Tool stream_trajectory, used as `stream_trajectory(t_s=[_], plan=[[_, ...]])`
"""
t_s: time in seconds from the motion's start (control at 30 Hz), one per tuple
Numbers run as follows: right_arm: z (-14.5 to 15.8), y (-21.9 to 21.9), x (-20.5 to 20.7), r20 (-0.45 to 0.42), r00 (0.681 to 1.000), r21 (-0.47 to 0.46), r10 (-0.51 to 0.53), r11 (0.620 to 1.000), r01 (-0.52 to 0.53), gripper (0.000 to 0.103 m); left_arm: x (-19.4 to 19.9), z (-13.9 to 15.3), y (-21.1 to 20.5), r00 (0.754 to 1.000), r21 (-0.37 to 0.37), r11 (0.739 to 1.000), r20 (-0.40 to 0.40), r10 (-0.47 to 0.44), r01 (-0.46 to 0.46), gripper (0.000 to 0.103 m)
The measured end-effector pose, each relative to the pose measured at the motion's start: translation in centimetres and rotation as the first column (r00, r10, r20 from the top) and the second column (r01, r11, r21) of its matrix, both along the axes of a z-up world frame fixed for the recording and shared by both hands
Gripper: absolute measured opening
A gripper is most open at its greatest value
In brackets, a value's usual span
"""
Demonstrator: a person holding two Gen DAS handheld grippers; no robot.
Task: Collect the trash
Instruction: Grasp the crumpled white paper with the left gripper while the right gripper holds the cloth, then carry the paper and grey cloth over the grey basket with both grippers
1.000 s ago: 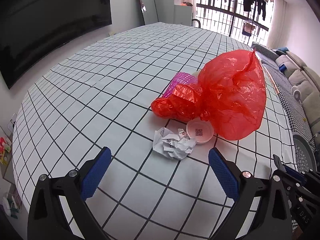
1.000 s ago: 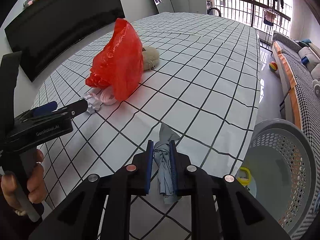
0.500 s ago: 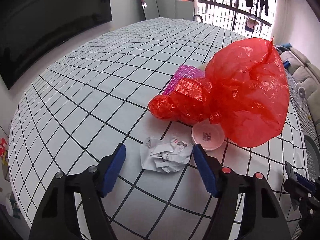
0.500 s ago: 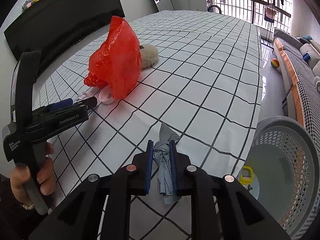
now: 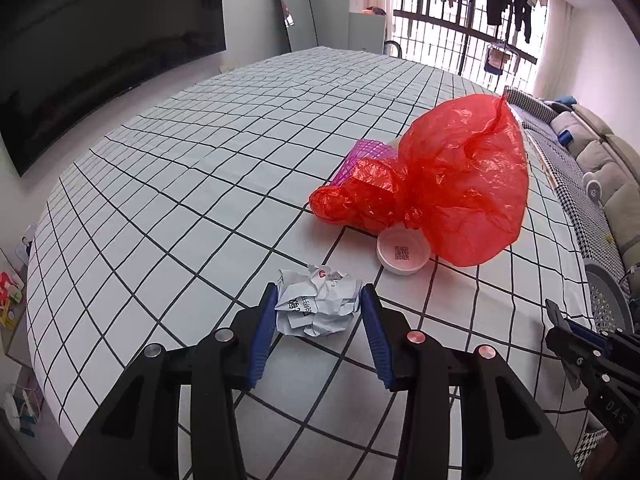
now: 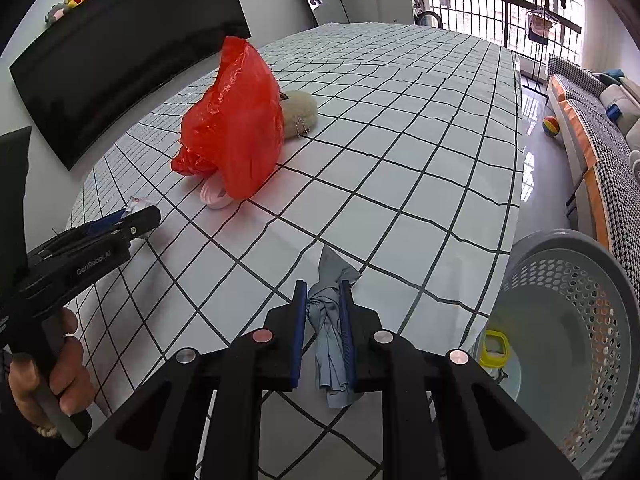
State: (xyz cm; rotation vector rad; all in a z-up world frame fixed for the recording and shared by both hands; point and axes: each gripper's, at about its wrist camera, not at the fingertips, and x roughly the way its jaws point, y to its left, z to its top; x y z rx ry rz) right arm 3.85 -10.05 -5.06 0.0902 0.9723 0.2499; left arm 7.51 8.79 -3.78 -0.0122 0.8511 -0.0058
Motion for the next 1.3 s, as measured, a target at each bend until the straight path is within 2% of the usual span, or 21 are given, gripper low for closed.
stream_trajectory(t_s=[0.23,0.43,0.8,1.07,1.3], plan=[[0.1,-1.4,-1.4,-0.002,0.999,-0.022,-0.033,0.999,0.033,0.016,-2.7,1.9,-2.3,0.997,-0.028,0.998,0.055,-0.052,0.054,0.042],[0.6,-4.0,-3.1,0.009,0.995,-0.024,-0.095,0.995,0.095,0.016,-4.4,3.5,-6.3,0.983,-0.046,0.985,0.090,-0.160,0.165,0.042],[1.7,-11.1,-7.3,0.036,0.966,-0.017,-0.257,0.966,0.258,0.016,-5.4,3.9,-15.5,0.922,-0.055,0.923,0.095,-0.376,0.382,0.042],[1.4,-16.9,-10.1,0.031,0.924,-0.008,-0.381,0.924,0.381,0.016,-5.8,3.4,-20.8,0.883,-0.039,0.883,0.074,-0.464,0.468,0.042],[0.3,-20.4,-11.2,0.014,0.898,0.010,-0.440,0.898,0.440,0.016,-6.3,2.2,-24.5,0.855,-0.015,0.856,0.036,-0.517,0.518,0.042]])
